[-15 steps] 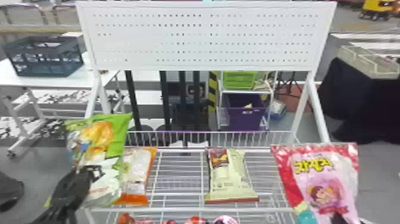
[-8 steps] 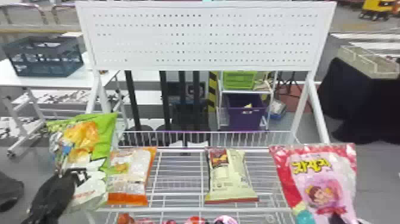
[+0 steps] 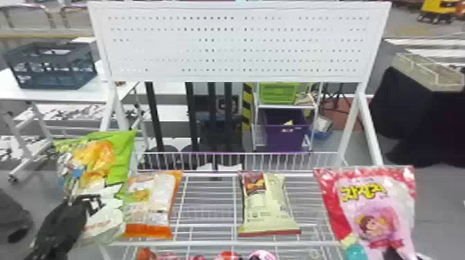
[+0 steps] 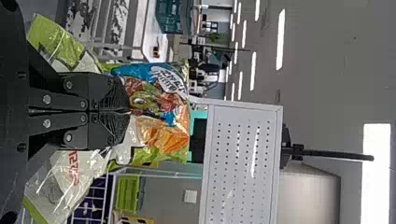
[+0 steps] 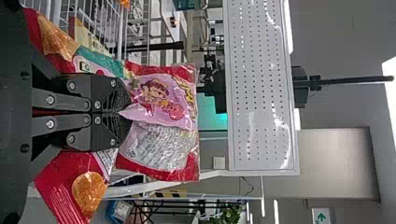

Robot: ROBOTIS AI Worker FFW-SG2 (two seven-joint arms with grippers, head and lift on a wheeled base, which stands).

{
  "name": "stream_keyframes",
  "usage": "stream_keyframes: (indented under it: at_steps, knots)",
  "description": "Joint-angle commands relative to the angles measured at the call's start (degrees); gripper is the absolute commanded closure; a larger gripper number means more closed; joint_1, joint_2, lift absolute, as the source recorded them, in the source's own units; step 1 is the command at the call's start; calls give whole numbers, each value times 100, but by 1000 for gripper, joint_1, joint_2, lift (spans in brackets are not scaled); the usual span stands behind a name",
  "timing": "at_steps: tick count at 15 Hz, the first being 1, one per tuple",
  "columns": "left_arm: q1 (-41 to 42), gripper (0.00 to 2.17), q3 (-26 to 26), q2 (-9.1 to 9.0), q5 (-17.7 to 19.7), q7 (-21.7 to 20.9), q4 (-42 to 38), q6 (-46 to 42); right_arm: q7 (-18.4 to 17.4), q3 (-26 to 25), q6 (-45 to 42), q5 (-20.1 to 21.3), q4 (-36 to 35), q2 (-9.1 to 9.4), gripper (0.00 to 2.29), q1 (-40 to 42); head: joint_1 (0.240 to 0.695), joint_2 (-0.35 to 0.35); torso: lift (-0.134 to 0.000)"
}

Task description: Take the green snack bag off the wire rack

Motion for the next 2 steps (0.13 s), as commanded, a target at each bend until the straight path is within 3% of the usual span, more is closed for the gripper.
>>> stream_keyframes:
  at_steps: [1, 2]
  knots:
    - [-5, 2142, -5, 0, 0, 0, 5, 0, 0, 12, -9, 6, 19, 8, 2175, -12, 499, 0, 0]
    - [-5, 2142, -5, 0, 0, 0, 5, 0, 0, 12, 9, -3, 19, 8, 2175, -21, 499, 0, 0]
